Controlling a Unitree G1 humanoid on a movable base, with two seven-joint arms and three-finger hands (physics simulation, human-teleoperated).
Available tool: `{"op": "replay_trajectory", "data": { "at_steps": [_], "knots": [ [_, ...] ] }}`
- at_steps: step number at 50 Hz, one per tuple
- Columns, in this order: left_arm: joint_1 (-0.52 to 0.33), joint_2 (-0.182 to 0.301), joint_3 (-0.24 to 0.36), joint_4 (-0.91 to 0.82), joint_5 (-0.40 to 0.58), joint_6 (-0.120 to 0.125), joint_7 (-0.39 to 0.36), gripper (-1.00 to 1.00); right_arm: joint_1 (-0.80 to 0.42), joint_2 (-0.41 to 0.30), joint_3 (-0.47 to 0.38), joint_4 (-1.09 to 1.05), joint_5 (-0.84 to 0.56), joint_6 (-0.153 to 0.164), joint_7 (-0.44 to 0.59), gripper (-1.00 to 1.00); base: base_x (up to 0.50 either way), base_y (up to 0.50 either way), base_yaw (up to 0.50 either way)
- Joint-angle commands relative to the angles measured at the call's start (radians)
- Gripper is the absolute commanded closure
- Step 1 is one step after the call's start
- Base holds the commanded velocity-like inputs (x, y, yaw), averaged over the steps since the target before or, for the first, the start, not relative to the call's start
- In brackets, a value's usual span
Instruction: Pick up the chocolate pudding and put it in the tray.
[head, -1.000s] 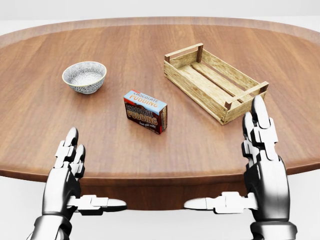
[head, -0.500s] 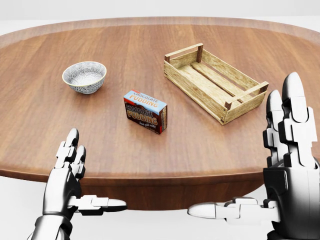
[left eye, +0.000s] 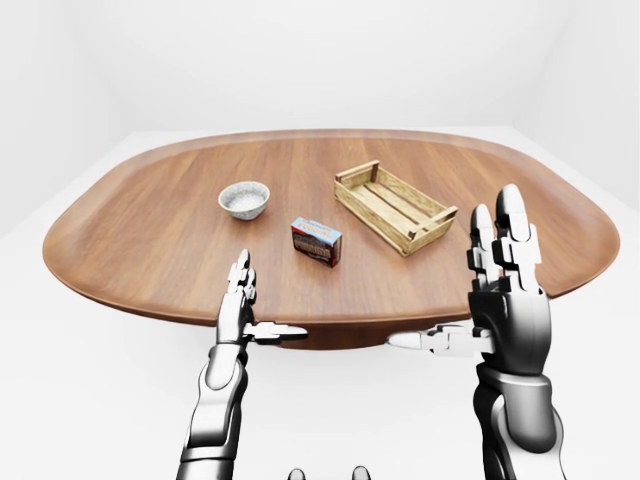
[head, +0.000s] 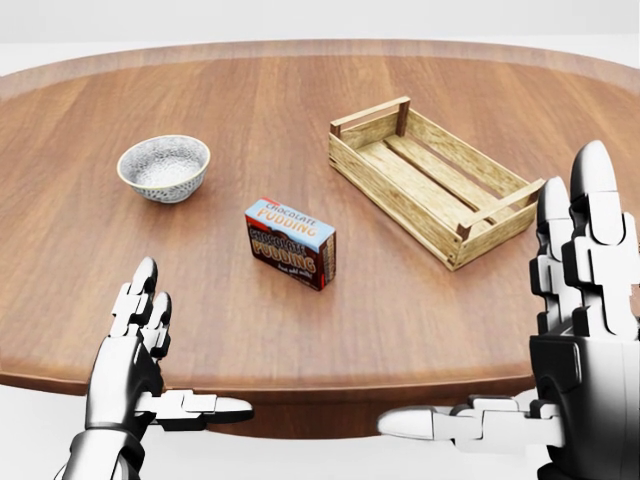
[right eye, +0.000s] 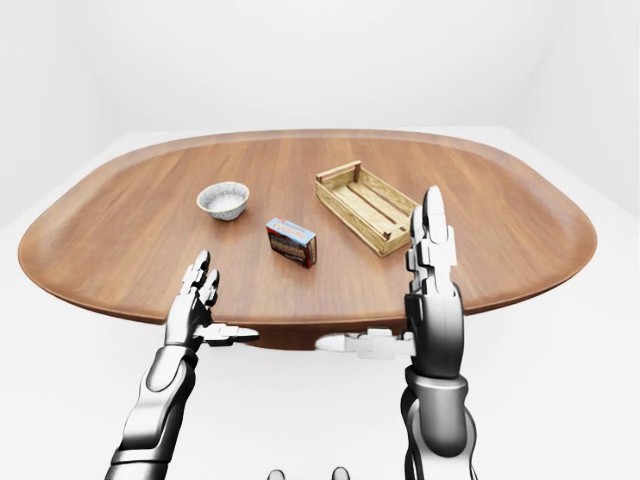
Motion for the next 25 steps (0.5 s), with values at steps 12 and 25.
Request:
{"op": "replay_trajectory", "data": {
  "at_steps": [12, 25],
  "knots": [
    [0.004, 0.000, -0.002, -0.007, 0.004, 0.001, -0.004, -1.00, 0.007, -0.004, 0.011, 0.003, 0.004, 0.000, 0.008, -1.00, 0.28, 0.00, 0.00],
    [0.001, 0.000, -0.002, -0.003, 0.005, 0.001, -0.004, -1.00, 0.005, -0.004, 0.011, 0.013, 0.007, 0.000, 0.013, -1.00, 0.26, 0.00, 0.00]
  ]
}}
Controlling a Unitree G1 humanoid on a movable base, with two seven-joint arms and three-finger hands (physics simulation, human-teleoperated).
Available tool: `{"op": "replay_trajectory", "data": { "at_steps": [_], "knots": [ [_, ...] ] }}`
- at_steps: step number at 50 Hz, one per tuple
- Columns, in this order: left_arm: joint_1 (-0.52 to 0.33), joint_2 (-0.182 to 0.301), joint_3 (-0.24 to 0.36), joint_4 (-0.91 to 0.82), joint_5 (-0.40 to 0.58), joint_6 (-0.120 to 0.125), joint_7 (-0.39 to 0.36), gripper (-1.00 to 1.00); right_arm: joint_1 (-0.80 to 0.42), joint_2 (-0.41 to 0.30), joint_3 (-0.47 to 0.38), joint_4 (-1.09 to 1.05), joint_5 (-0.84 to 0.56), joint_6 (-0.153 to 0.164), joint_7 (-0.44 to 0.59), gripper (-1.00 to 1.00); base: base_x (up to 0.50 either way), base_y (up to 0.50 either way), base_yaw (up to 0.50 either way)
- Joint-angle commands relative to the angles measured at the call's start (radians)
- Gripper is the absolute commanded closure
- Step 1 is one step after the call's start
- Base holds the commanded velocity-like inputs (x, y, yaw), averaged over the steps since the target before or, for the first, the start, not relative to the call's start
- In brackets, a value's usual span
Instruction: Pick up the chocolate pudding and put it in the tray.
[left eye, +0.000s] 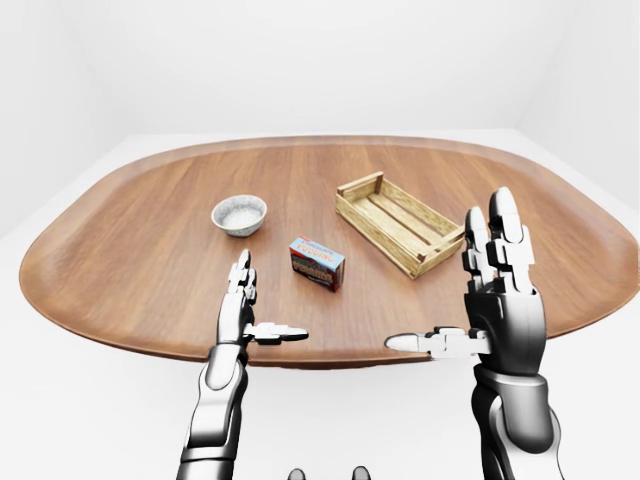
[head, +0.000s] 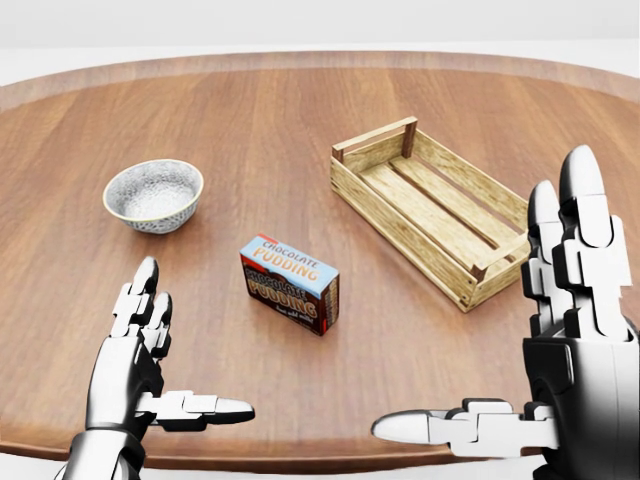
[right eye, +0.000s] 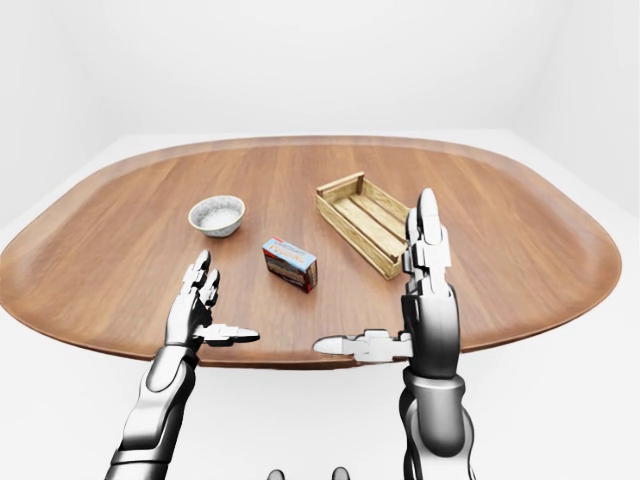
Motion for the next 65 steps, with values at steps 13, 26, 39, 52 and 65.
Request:
{"op": "replay_trajectory", "data": {
  "at_steps": [13, 26, 39, 52, 65],
  "knots": [
    [-0.001, -0.001, 0.000, 0.005, 0.002, -0.004, -0.001, -1.00, 0.000, -0.001, 0.003, 0.003, 0.003, 0.000, 0.005, -1.00, 0.25, 0.00, 0.00],
    [-0.004, 0.000, 0.002, 0.011, -0.002, 0.000, 0.002, -1.00, -0.002, 0.001, -0.003, 0.014, 0.007, 0.000, -0.001, -1.00, 0.24, 0.00, 0.00],
    [-0.006, 0.001, 0.003, 0.011, -0.005, 0.006, 0.004, -1.00, -0.009, 0.002, -0.006, 0.002, 0.009, 0.000, -0.001, -1.00, 0.24, 0.00, 0.00],
    [-0.007, 0.001, 0.002, 0.010, -0.004, 0.007, 0.003, -1.00, 0.002, 0.001, -0.001, 0.031, 0.008, 0.000, -0.001, -1.00, 0.23, 0.00, 0.00],
    [-0.003, 0.000, -0.001, 0.007, 0.001, 0.005, 0.001, -1.00, 0.010, -0.001, 0.005, 0.040, 0.008, 0.000, 0.004, -1.00, 0.23, 0.00, 0.00]
  ]
}}
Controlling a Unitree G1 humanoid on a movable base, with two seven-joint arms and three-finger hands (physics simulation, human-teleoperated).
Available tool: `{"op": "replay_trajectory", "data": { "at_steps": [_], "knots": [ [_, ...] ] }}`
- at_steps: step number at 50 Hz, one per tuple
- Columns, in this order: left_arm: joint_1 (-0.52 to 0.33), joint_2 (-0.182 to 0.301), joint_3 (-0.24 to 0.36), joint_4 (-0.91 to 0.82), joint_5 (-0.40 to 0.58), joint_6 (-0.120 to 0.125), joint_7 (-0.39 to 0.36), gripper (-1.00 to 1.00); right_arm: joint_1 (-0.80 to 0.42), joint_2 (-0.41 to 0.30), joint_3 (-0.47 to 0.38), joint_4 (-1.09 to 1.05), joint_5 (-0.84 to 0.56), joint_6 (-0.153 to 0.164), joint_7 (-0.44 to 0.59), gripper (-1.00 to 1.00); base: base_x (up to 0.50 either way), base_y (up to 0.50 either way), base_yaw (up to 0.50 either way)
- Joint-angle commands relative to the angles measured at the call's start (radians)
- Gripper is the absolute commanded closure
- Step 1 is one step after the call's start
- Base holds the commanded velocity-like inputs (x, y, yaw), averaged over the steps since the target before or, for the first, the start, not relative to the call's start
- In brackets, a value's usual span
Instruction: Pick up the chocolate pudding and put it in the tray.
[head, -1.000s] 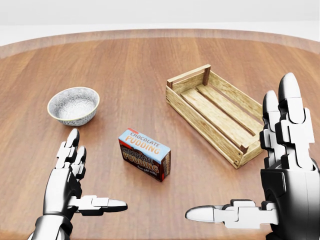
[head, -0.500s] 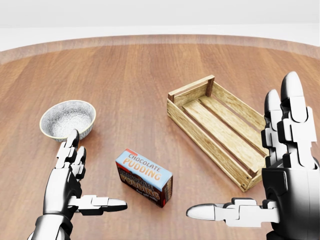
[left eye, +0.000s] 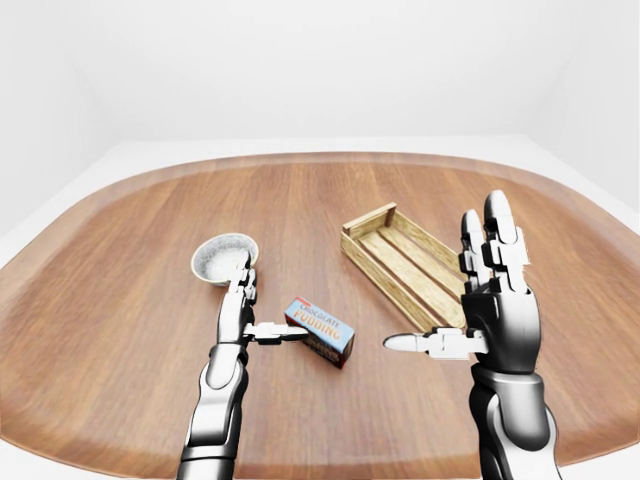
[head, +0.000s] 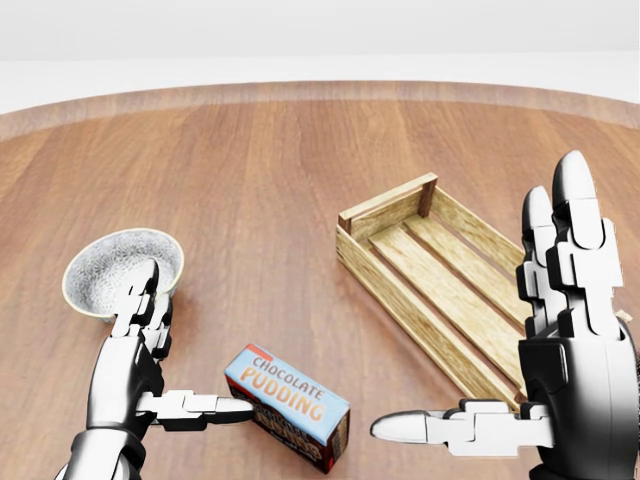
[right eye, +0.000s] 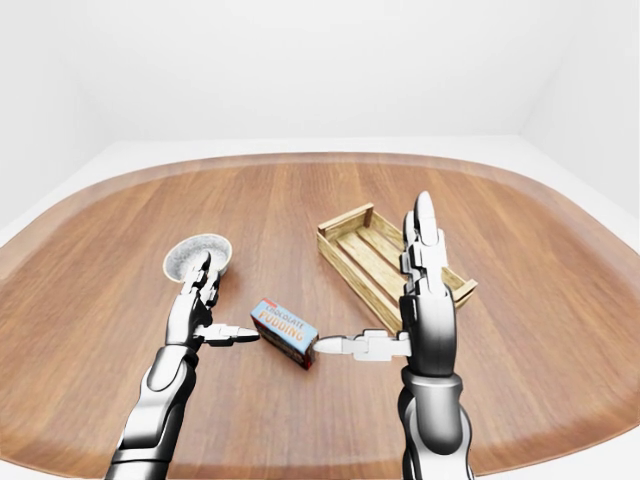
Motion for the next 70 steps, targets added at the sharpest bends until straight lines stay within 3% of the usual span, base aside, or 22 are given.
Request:
{"op": "replay_trajectory", "data": {
  "at_steps": [1, 38, 41, 42, 44, 49, 65, 70],
  "knots": [
    [0.002, 0.000, -0.001, -0.003, 0.003, 0.000, -0.001, -1.00, 0.005, -0.001, 0.004, 0.011, 0.000, 0.000, 0.003, -1.00, 0.23, 0.00, 0.00],
    [0.002, -0.002, 0.004, -0.006, -0.017, -0.017, -0.009, -1.00, -0.019, -0.002, 0.002, 0.024, 0.010, 0.000, 0.015, -1.00, 0.04, 0.00, 0.00],
    [0.000, -0.001, 0.002, 0.004, -0.011, -0.024, -0.005, -1.00, -0.014, -0.002, 0.002, 0.039, 0.011, 0.000, 0.013, -1.00, 0.00, 0.00, 0.00],
    [-0.022, 0.004, -0.005, 0.052, 0.081, -0.038, 0.071, -1.00, -0.020, -0.002, 0.000, 0.028, 0.011, 0.000, 0.013, -1.00, 0.00, 0.00, 0.00],
    [-0.022, 0.004, -0.006, 0.053, 0.088, -0.037, 0.073, -1.00, -0.006, -0.003, -0.006, 0.100, 0.011, 0.000, 0.007, -1.00, 0.00, 0.00, 0.00],
    [-0.021, 0.002, -0.006, 0.050, 0.091, -0.033, 0.072, -1.00, -0.003, -0.003, -0.008, 0.051, 0.004, 0.000, 0.016, -1.00, 0.00, 0.00, 0.00],
    [-0.032, 0.004, -0.002, 0.071, 0.090, -0.036, 0.075, -1.00, 0.047, -0.022, 0.102, 0.242, -0.105, 0.000, -0.017, -1.00, 0.00, 0.00, 0.00],
    [-0.033, 0.003, -0.002, 0.064, 0.090, -0.026, 0.078, -1.00, 0.047, -0.029, 0.116, 0.349, -0.122, 0.000, -0.044, -1.00, 0.00, 0.00, 0.00]
  ]
}}
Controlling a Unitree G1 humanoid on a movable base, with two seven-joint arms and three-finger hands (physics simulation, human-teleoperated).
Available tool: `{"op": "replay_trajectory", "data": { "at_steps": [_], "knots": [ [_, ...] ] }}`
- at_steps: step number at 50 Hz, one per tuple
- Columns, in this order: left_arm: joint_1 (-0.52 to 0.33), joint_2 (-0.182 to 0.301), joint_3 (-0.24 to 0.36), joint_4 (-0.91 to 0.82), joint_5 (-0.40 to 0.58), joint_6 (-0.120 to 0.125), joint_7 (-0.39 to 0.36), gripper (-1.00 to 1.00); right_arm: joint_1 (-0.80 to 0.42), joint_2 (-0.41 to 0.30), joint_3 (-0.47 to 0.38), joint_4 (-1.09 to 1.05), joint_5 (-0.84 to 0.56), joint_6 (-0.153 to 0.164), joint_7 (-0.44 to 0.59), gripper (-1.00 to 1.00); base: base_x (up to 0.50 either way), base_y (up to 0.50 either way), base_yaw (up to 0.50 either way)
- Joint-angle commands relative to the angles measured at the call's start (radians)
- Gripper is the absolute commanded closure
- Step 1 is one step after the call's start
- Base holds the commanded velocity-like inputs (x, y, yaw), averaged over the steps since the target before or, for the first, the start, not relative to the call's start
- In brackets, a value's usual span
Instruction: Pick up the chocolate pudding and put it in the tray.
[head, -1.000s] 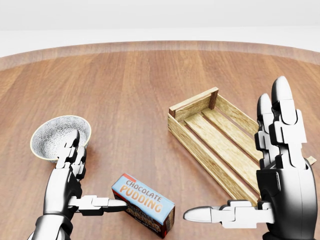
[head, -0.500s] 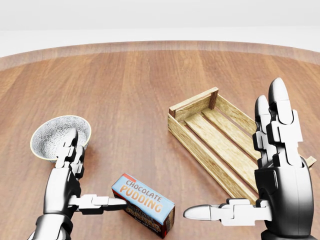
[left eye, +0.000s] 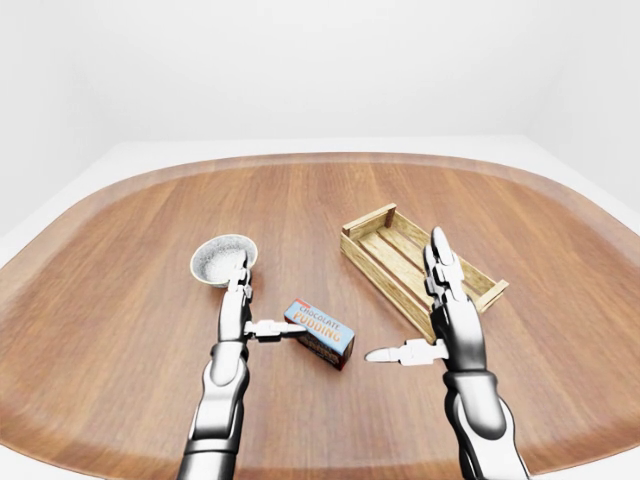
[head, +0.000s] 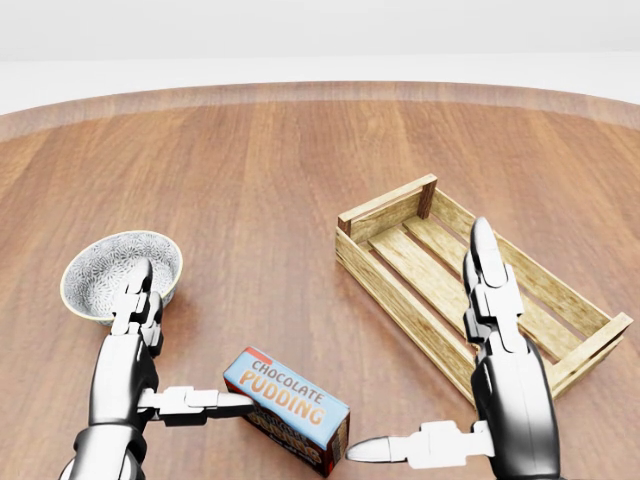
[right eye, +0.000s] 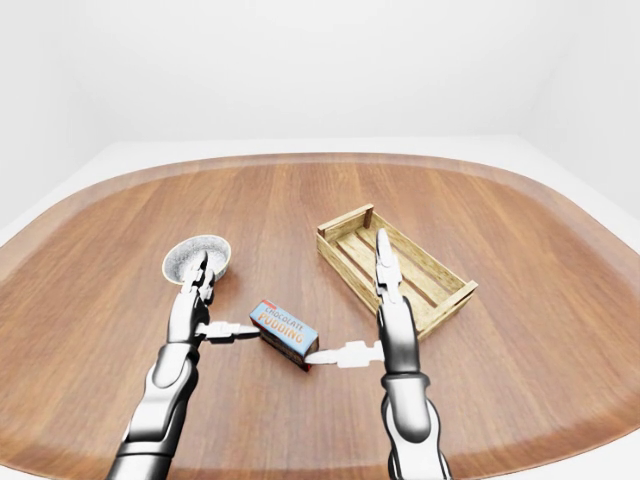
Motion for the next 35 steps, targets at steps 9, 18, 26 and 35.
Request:
{"op": "replay_trajectory", "data": {
  "at_steps": [9, 18, 26, 35],
  "knots": [
    [-0.007, 0.001, -0.001, 0.003, 0.013, 0.015, 0.011, -1.00, 0.020, -0.020, 0.081, 0.227, -0.069, 0.000, -0.056, -1.00, 0.00, 0.00, 0.00],
    [-0.002, 0.000, -0.002, -0.003, 0.015, 0.015, 0.009, -1.00, 0.005, -0.017, 0.083, 0.334, -0.080, 0.000, -0.074, -1.00, 0.00, 0.00, 0.00],
    [-0.001, 0.001, -0.002, -0.004, 0.016, 0.013, 0.007, -1.00, 0.005, -0.011, 0.098, 0.321, -0.093, 0.000, -0.070, -1.00, 0.00, 0.00, 0.00],
    [0.000, 0.000, -0.003, -0.001, 0.018, 0.010, 0.007, -1.00, -0.001, -0.011, 0.120, 0.341, -0.111, 0.000, -0.083, -1.00, 0.00, 0.00, 0.00]
  ]
}}
